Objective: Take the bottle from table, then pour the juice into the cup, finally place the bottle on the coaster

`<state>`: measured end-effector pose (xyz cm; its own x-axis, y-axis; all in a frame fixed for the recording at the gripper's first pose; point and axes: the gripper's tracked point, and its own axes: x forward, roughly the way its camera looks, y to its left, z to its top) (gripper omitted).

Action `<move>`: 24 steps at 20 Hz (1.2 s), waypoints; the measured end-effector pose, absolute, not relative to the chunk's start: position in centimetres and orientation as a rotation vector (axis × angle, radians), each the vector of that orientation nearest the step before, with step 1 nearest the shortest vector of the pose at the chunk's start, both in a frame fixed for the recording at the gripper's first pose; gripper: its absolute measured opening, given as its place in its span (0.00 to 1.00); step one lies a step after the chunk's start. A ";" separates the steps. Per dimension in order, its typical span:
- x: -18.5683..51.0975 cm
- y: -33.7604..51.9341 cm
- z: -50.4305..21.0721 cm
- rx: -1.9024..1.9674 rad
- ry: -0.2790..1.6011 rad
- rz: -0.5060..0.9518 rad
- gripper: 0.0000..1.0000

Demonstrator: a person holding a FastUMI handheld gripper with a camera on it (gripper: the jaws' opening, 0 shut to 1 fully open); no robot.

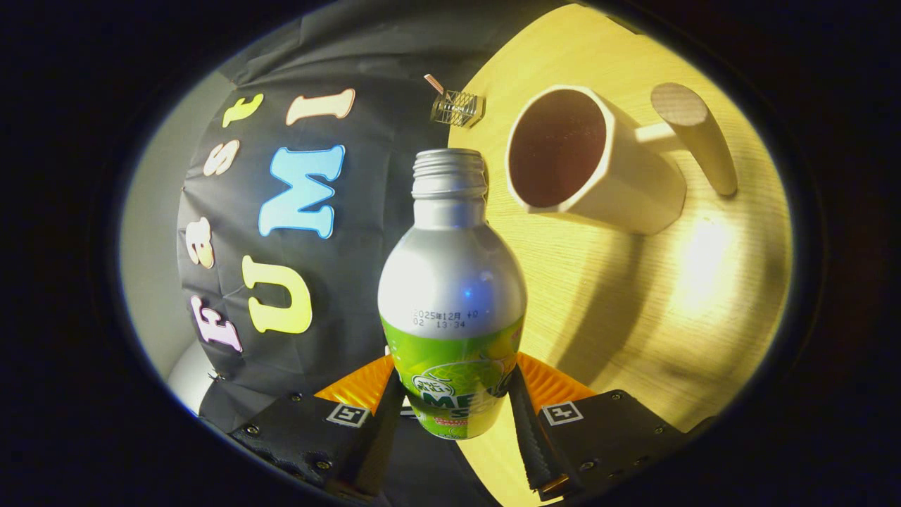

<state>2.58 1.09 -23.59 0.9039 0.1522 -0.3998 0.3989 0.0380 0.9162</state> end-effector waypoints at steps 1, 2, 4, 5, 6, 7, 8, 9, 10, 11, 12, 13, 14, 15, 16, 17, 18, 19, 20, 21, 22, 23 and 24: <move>2.5 1.1 -23.5 1.547 0.452 -0.201 0.74; 2.5 1.0 -23.5 1.560 0.450 -0.203 0.74; 2.5 0.9 -23.4 1.584 0.448 -0.204 0.74; 2.5 1.0 -23.5 1.600 0.454 -0.207 0.74; 2.4 1.1 -23.5 1.610 0.458 -0.210 0.74; 2.4 1.2 -23.4 1.620 0.463 -0.214 0.74; 2.4 1.1 -23.5 1.628 0.465 -0.218 0.74; 2.4 1.1 -23.3 1.641 0.469 -0.219 0.74; 2.3 1.1 -23.4 1.654 0.472 -0.219 0.74; 2.4 1.2 -23.4 1.666 0.476 -0.219 0.74; 2.4 1.4 -23.4 1.677 0.481 -0.218 0.74; 2.5 1.5 -23.3 1.687 0.485 -0.216 0.74; 2.6 1.5 -23.3 1.697 0.489 -0.216 0.74; 2.5 1.6 -23.4 1.706 0.495 -0.216 0.74; 2.4 1.5 -23.5 1.714 0.497 -0.219 0.74; 2.5 1.3 -23.4 1.722 0.495 -0.224 0.74; 2.7 1.3 -23.4 1.732 0.493 -0.226 0.74; 2.7 1.3 -23.4 1.740 0.497 -0.229 0.74; 2.7 1.4 -23.3 1.749 0.499 -0.228 0.74; 2.8 1.5 -23.2 1.757 0.502 -0.226 0.74; 2.7 1.7 -23.3 1.766 0.503 -0.225 0.74; 2.8 1.7 -23.2 1.775 0.507 -0.226 0.74; 2.7 1.7 -23.2 1.783 0.508 -0.225 0.74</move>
<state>2.73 1.69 -23.16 0.8856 0.2202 -0.4089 0.4509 -0.1968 0.8706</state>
